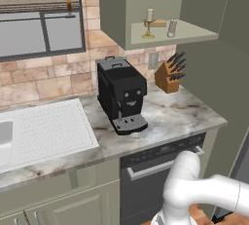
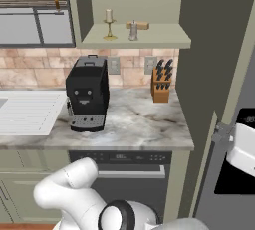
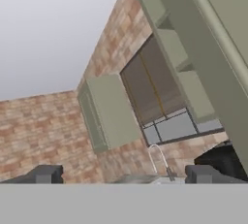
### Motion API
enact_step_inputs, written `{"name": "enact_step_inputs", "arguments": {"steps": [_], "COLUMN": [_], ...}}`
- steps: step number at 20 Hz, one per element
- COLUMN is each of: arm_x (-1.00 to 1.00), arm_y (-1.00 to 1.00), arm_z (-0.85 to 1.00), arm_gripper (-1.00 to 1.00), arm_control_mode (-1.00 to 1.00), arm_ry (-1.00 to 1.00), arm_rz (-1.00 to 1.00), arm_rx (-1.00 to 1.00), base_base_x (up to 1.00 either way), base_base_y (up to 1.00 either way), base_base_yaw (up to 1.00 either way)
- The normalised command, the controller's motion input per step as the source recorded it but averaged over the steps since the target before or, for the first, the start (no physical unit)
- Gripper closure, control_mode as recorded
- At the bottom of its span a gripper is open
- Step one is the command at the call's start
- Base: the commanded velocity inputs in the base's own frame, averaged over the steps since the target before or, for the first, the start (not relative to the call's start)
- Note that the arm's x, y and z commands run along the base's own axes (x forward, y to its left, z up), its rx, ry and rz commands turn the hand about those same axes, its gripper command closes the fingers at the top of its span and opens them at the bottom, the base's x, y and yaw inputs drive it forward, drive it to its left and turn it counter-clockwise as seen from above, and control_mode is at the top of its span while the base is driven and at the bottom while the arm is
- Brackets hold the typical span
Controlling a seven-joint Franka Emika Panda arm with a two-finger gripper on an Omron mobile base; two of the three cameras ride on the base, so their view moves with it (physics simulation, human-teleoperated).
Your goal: Pick the candle and candle from the dining table and place them in the open cabinet. Close the cabinet after placing the objects.
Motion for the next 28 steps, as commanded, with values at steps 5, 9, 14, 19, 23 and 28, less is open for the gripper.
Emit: {"name": "enact_step_inputs", "arguments": {"steps": [5,9,14,19,23,28], "arm_x": [0.52,0.0,-0.08,-0.31,-0.49,-0.34], "arm_y": [-0.14,-0.47,-0.42,-0.22,-0.2,-0.03], "arm_z": [0.0,0.0,0.0,0.0,0.0,0.0], "arm_gripper": [-1.0,-1.0,-1.0,-1.0,-1.0,-1.0], "arm_control_mode": [-1.0,-1.0,-1.0,-1.0,-1.0,-1.0], "arm_ry": [0.03,0.0,0.0,-0.01,-0.11,-0.15], "arm_rz": [0.01,0.0,0.0,0.02,0.02,0.02], "arm_rx": [0.0,0.0,0.0,0.0,0.0,0.0], "base_base_x": [0.0,0.0,0.0,0.0,0.0,0.0], "base_base_y": [0.0,0.0,0.0,0.0,0.0,0.0], "base_base_yaw": [0.0,0.0,0.0,0.0,0.0,0.0]}}
